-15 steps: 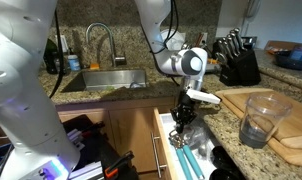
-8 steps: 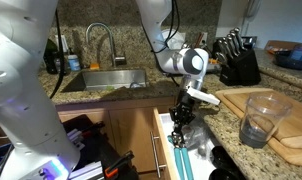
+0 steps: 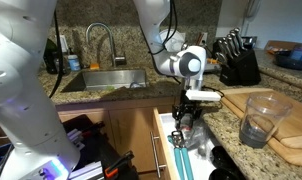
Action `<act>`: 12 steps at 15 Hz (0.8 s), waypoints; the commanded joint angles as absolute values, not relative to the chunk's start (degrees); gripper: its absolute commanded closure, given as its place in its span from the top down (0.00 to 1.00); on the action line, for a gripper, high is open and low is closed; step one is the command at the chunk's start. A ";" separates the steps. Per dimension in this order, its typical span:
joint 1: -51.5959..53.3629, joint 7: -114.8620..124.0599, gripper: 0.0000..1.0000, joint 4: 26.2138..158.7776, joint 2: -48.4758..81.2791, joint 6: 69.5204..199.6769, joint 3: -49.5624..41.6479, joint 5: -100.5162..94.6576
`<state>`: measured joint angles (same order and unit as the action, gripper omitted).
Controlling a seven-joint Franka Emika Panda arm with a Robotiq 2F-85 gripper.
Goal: Remove the can opener from the drawer
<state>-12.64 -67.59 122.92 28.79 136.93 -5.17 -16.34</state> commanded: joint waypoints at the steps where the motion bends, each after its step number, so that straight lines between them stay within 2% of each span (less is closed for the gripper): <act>1: -12.85 -67.00 0.73 123.33 28.77 137.63 -4.95 -16.45; 2: -12.85 -66.80 0.76 123.59 28.77 138.08 -4.95 -16.45; 3: -12.86 -66.71 0.94 123.64 28.77 138.22 -4.95 -16.44; 4: -12.48 -66.43 0.95 121.94 29.91 134.66 -5.16 -16.42; 5: -12.17 -65.98 1.00 120.67 30.64 131.76 -5.45 -16.54; 7: -11.60 -64.20 1.00 117.81 31.83 125.39 -6.08 -16.87; 8: -12.55 -65.49 1.00 121.21 29.86 129.88 -5.06 -16.63; 12: -12.52 -65.36 1.00 120.59 30.21 129.09 -4.97 -16.64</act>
<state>-12.21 -65.49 120.72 30.18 129.25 -5.29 -16.45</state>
